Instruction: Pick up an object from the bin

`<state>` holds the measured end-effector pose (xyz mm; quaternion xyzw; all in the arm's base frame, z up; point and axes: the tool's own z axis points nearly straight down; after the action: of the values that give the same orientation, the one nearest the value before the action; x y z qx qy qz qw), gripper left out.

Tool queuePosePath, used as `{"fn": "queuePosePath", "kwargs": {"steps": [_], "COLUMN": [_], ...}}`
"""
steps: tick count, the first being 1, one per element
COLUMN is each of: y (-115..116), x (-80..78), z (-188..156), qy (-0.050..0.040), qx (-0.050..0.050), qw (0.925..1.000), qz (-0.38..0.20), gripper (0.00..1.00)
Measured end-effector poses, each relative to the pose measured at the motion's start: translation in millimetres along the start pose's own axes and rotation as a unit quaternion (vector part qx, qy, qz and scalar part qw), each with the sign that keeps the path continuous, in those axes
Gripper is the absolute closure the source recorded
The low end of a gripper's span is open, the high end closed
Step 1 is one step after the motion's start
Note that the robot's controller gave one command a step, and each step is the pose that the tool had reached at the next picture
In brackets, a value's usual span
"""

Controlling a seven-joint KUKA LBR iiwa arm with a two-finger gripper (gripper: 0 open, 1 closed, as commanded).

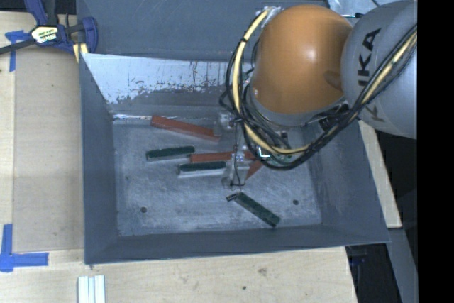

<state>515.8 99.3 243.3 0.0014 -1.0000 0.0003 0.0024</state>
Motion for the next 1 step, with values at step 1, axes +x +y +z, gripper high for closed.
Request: {"fn": "queuePosePath", "kwargs": {"steps": [1], "y": [-10.0], "x": [-11.7], "z": [20.2], "qy": [-0.0101], "qx": [-0.002], "qw": [0.9999], "qz": [-0.01], "gripper": [0.0]}}
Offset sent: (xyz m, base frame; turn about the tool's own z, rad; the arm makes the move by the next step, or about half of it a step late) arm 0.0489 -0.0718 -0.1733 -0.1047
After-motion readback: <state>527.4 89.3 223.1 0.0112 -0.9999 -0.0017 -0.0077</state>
